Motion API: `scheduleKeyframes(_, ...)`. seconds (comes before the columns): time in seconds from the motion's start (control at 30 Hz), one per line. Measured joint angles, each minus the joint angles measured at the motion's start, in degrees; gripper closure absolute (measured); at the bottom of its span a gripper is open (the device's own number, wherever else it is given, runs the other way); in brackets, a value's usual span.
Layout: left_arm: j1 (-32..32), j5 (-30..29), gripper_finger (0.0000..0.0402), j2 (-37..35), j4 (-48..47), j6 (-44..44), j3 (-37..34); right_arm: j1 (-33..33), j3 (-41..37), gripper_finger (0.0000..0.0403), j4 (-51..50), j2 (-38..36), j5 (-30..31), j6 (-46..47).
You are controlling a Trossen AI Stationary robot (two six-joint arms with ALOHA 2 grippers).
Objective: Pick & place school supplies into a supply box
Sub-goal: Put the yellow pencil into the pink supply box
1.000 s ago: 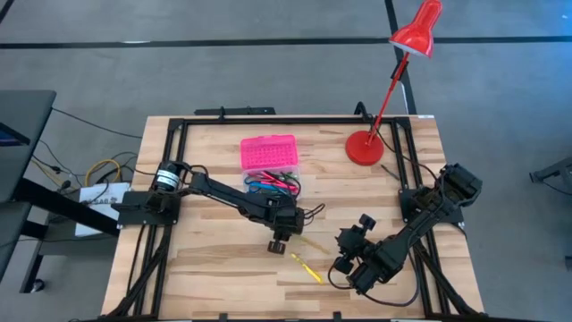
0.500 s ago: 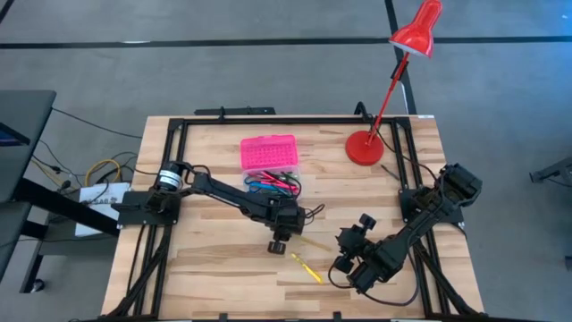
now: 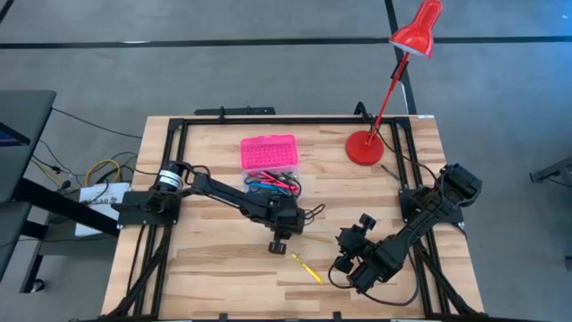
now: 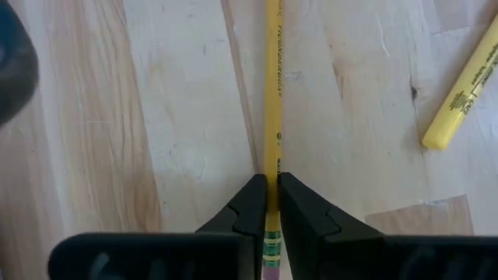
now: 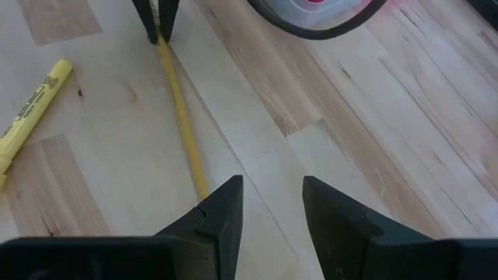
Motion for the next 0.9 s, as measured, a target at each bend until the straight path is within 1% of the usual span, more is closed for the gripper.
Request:
scheduleKeyframes(0.07,0.0,-0.6,0.038,0.0,0.1,-0.1,0.0,0.0,0.0,0.0276,0.0,0.0,0.0,0.0)
scheduleKeyframes(0.2,0.1,0.5,0.0395,0.0,1.6,0.3,-0.1,0.0,0.0,0.0276,0.0,0.0,0.0,0.0)
scheduleKeyframes(0.6,0.2,-0.1,0.0399,0.6,5.0,3.6,1.1,0.1,0.0,0.0276,0.0,0.0,-0.2,0.0)
scheduleKeyframes(0.77,0.2,-1.3,0.04,0.6,5.3,3.9,1.2,0.7,0.0,0.0276,-1.6,0.0,-2.6,0.1)
scheduleKeyframes(0.9,0.2,-1.7,0.0401,0.4,5.5,4.1,1.2,1.3,0.0,0.0276,-4.5,0.0,-2.9,3.2)
